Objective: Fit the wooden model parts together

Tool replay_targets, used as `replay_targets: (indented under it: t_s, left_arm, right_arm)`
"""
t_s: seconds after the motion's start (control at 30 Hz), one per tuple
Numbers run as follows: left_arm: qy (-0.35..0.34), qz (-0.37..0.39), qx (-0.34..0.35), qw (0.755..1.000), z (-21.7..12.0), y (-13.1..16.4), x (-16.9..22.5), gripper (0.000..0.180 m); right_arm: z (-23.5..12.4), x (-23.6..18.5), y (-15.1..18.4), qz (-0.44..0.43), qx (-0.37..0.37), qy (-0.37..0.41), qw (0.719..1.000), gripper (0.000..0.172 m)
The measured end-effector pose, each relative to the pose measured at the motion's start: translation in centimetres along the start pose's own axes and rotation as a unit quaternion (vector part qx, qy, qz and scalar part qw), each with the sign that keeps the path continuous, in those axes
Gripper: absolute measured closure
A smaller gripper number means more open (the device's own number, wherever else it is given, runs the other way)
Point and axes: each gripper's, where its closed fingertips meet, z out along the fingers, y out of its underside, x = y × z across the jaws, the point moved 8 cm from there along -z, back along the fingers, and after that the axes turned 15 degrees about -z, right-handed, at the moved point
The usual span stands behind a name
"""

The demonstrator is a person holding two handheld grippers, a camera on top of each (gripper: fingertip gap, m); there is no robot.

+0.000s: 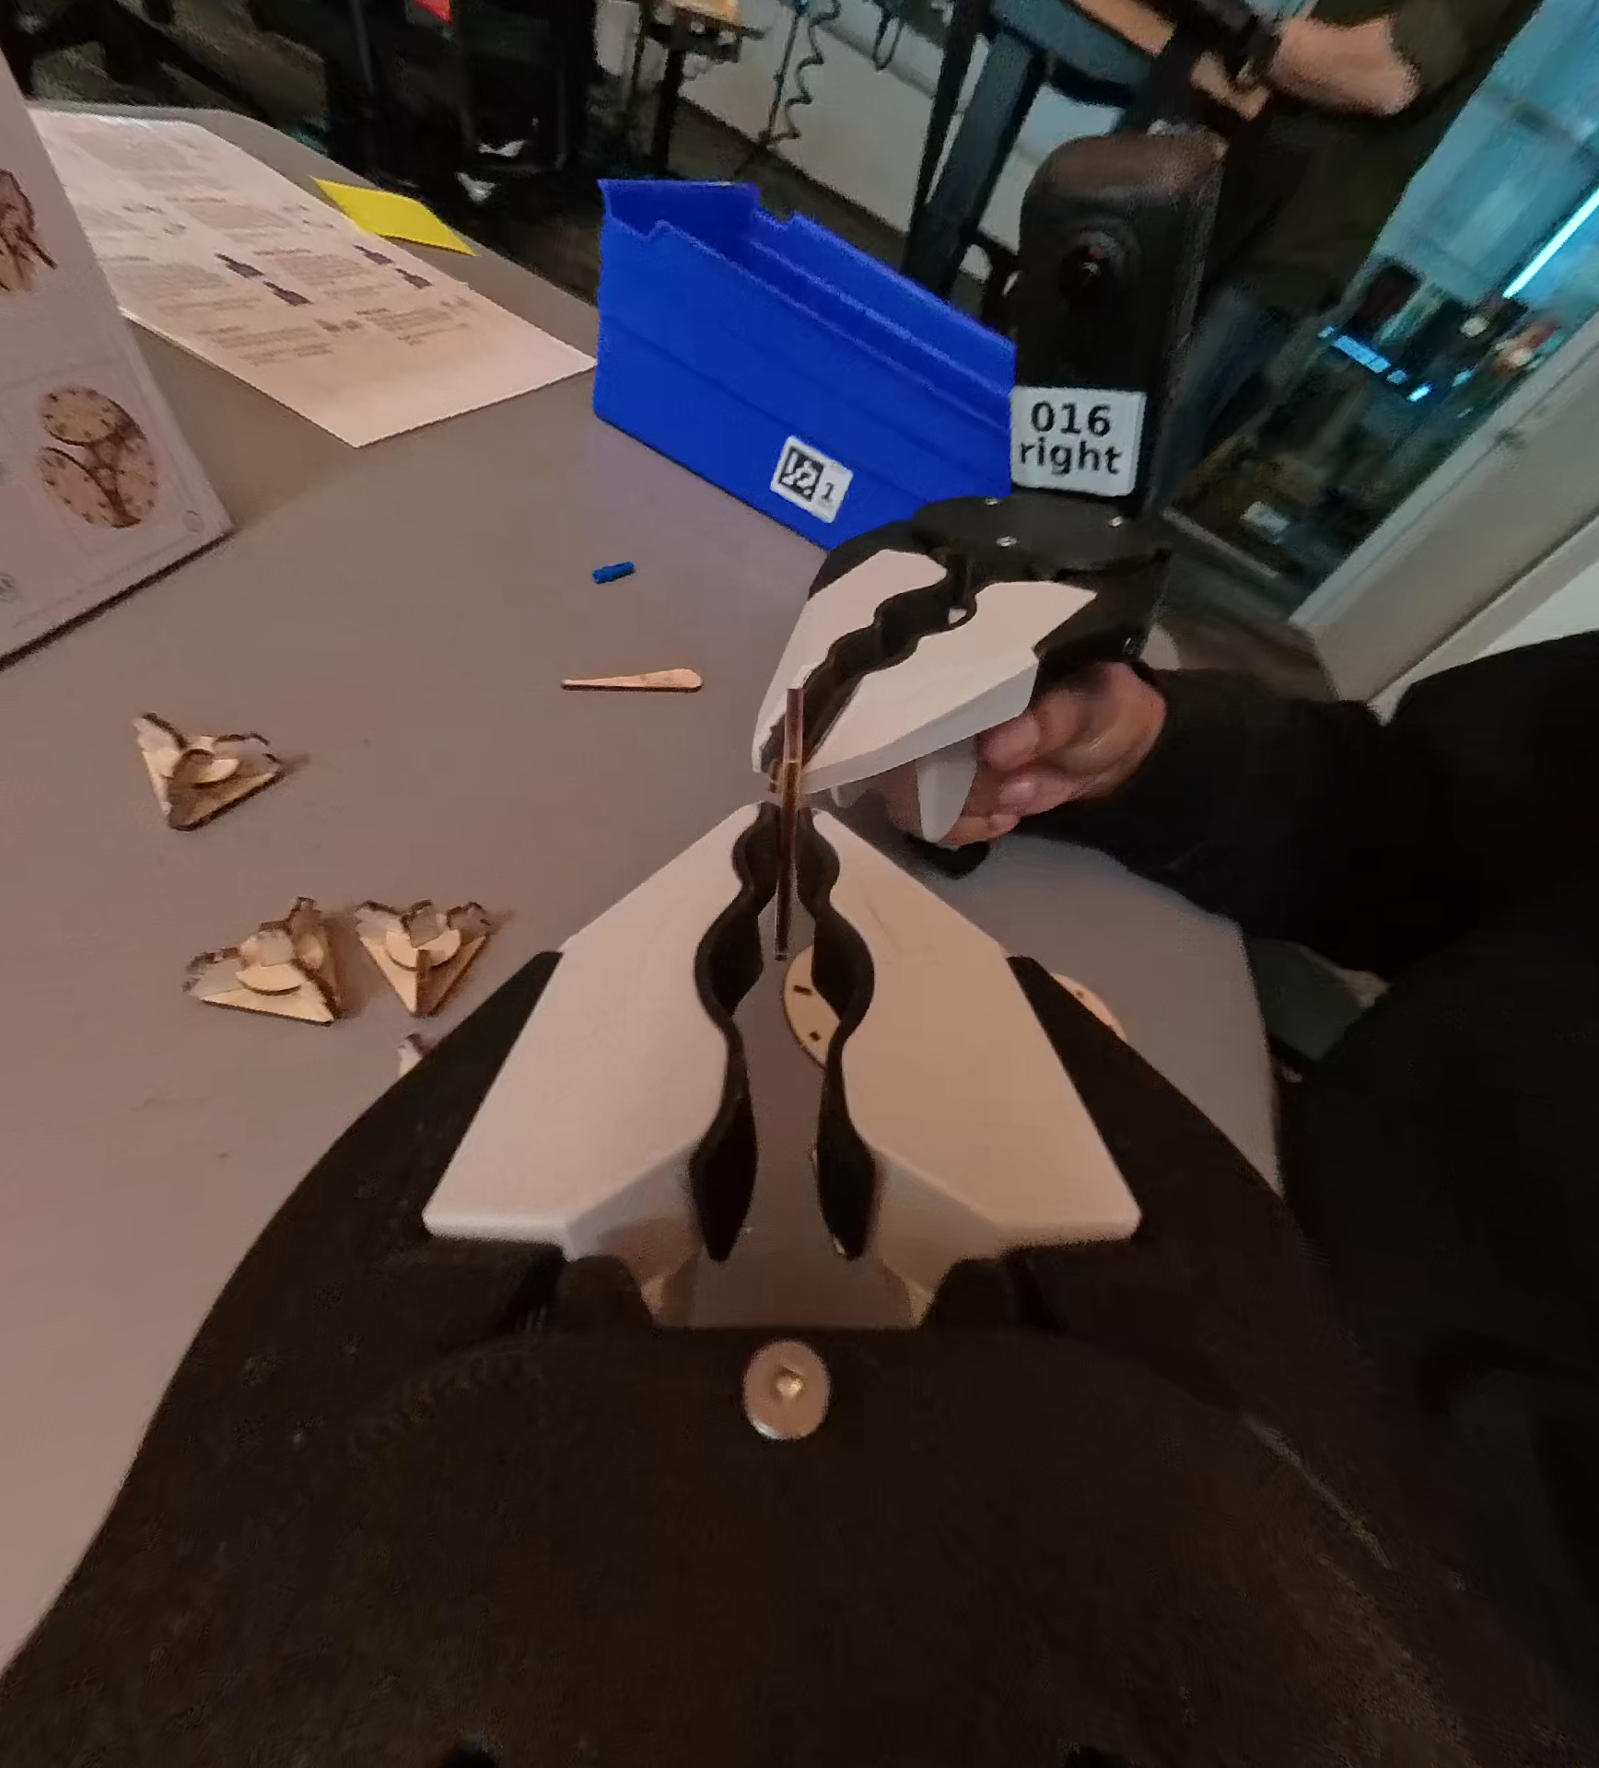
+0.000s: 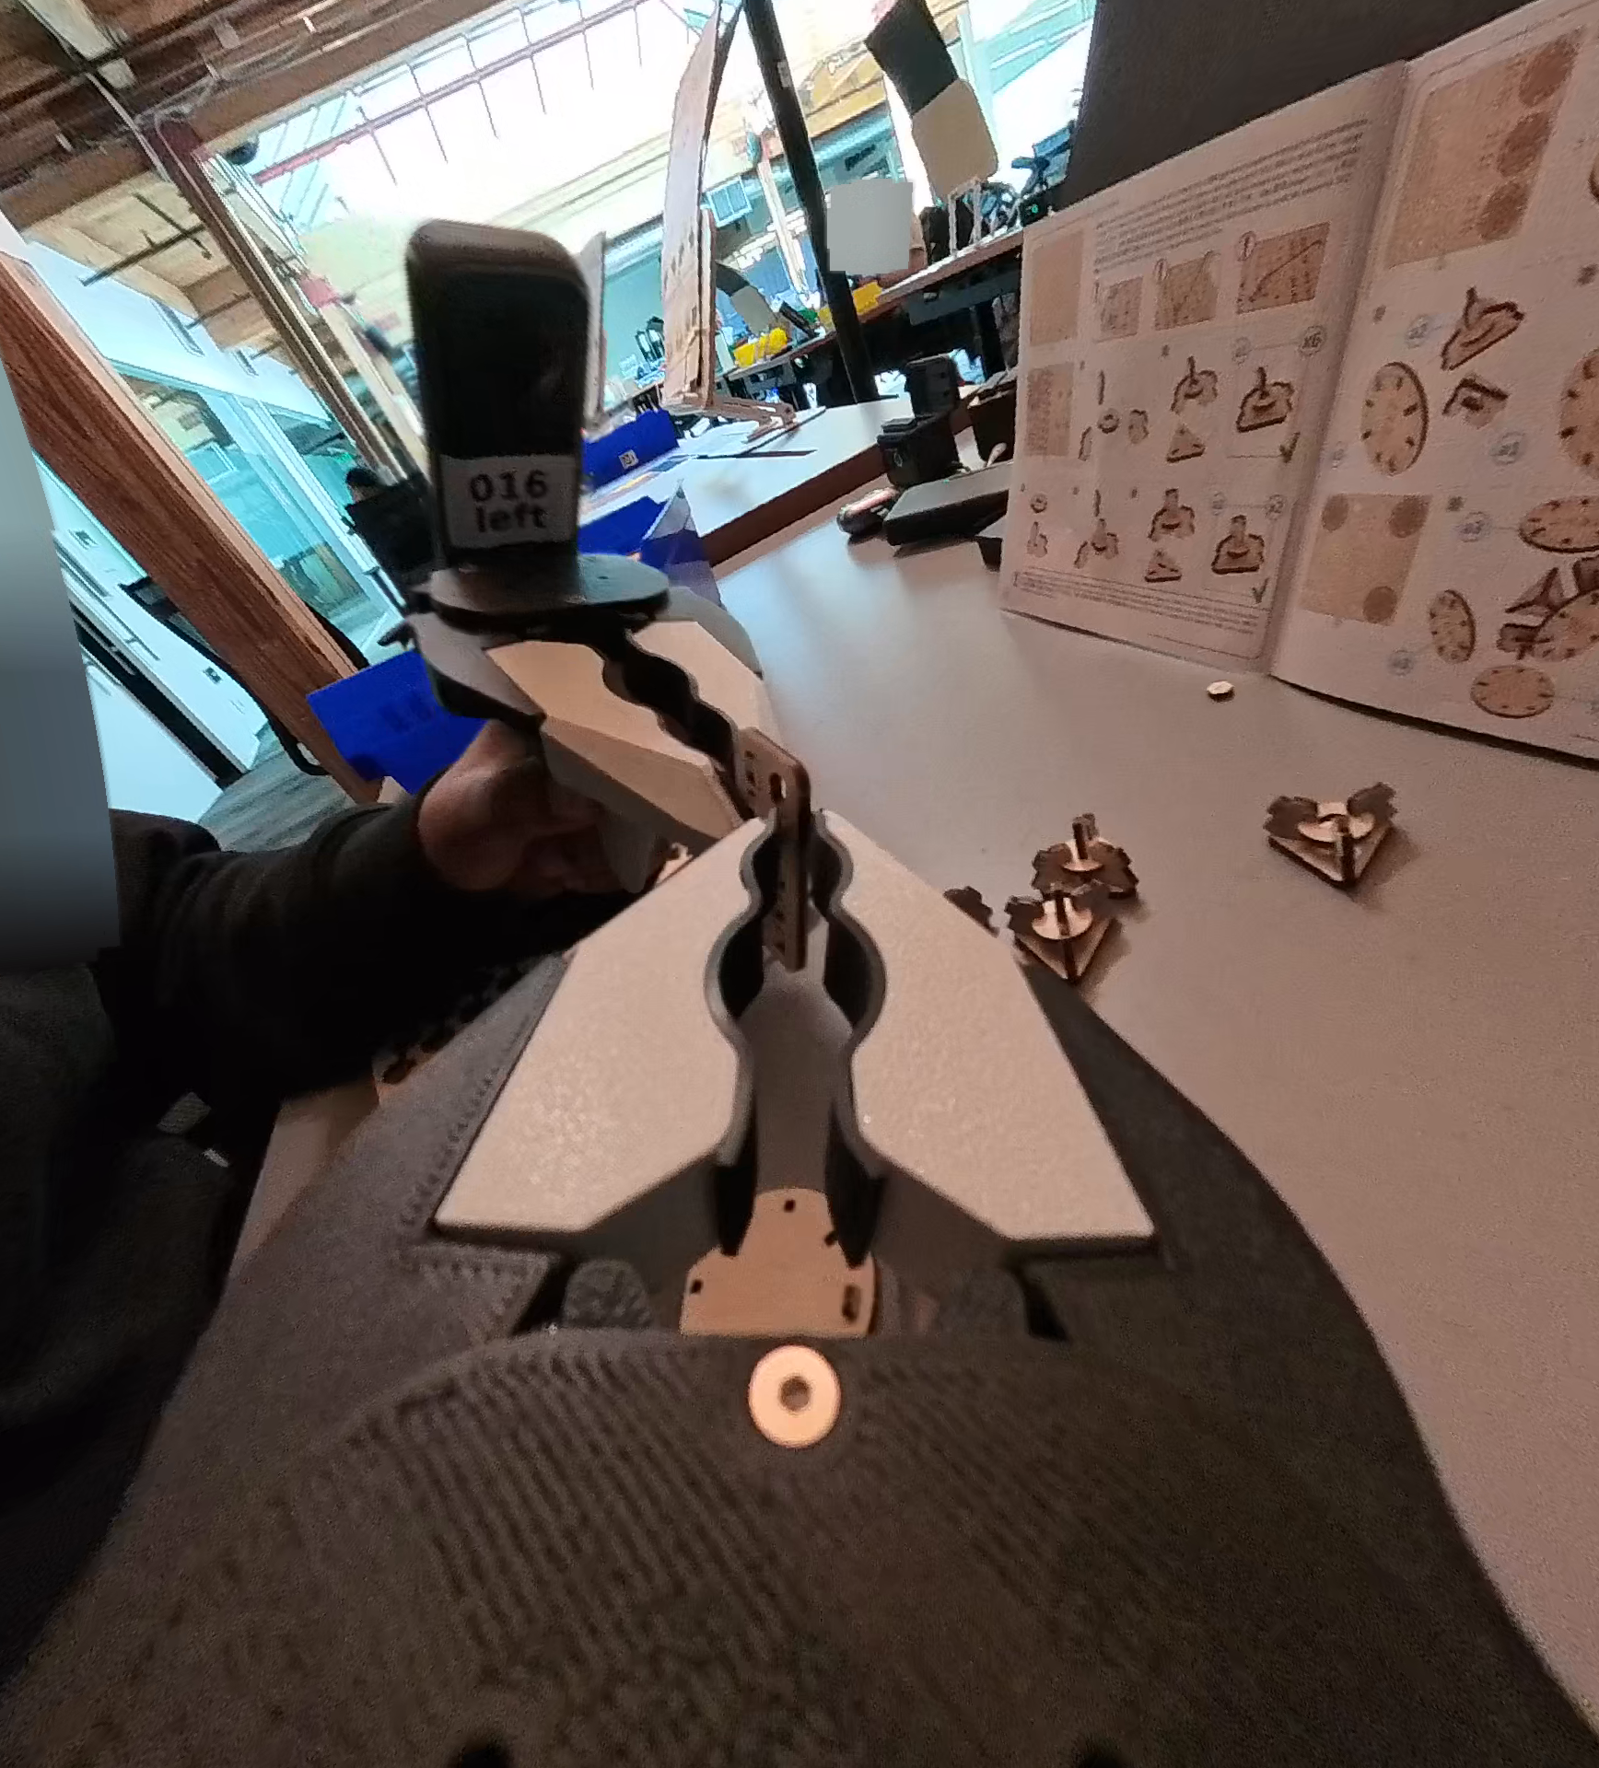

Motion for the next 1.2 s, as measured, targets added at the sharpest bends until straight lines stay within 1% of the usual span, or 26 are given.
replay_targets:
  t_s: [0.03,0.13,0.23,0.37,0.5,0.57,0.63,0.7,0.77,0.8,0.87,0.93,1.0,1.2]
  left_arm:
    - [0.013,-0.013,0.002,1.000,0.0,0.0,-0.1,0.180]
    - [0.029,-0.046,0.012,0.998,-0.1,0.0,-0.9,0.180]
    - [0.055,-0.087,0.028,0.994,-0.6,-0.2,-1.8,0.180]
    - [0.128,-0.146,0.044,0.980,-1.0,-0.4,-2.1,0.180]
    - [0.217,-0.191,0.042,0.956,-1.0,-0.5,-1.7,0.180]
    - [0.266,-0.222,0.029,0.938,-0.9,-0.5,-1.4,0.180]
    - [0.309,-0.248,0.006,0.918,-0.7,-0.4,-1.0,0.180]
    - [0.334,-0.258,-0.017,0.906,-0.4,-0.2,-0.5,0.180]
    - [0.353,-0.263,-0.039,0.897,-0.2,0.0,0.0,0.180]
    - [0.361,-0.267,-0.050,0.892,-0.2,0.1,0.1,0.180]
    - [0.376,-0.278,-0.075,0.881,0.0,0.4,0.4,0.180]
    - [0.381,-0.285,-0.093,0.875,0.3,0.8,0.4,0.180]
    - [0.379,-0.292,-0.100,0.872,0.5,1.0,0.2,0.180]
    - [0.401,-0.314,-0.102,0.854,0.6,1.2,-0.2,0.180]
  right_arm:
    - [-0.1,-0.1,0.0,-0.001,0.004,-0.001,1.000,0.168]
    - [-0.2,-0.2,-0.2,-0.015,0.004,-0.003,1.000,0.155]
    - [-0.6,0.0,-0.5,-0.025,0.018,0.006,1.000,0.152]
    - [-1.2,0.5,-0.9,-0.021,0.043,0.014,0.999,0.150]
    - [-1.6,0.4,-1.3,-0.040,0.063,0.002,0.997,0.151]
    - [-1.8,0.0,-1.6,-0.087,0.066,0.001,0.994,0.151]
    - [-2.0,-0.6,-1.7,-0.176,0.054,0.017,0.983,0.151]
    - [-1.9,-1.7,-1.4,-0.287,0.035,0.027,0.957,0.152]
    - [-1.6,-2.9,-0.7,-0.371,0.015,0.022,0.928,0.152]
    - [-1.4,-3.4,-0.4,-0.396,0.007,0.015,0.918,0.152]
    - [-1.1,-4.2,0.0,-0.424,0.002,0.005,0.906,0.150]
    - [-1.0,-4.7,0.0,-0.437,0.015,0.002,0.899,0.150]
    - [-1.2,-5.0,-0.4,-0.437,0.031,0.002,0.899,0.150]
    - [-1.4,-5.1,-0.7,-0.391,0.054,-0.025,0.918,0.154]
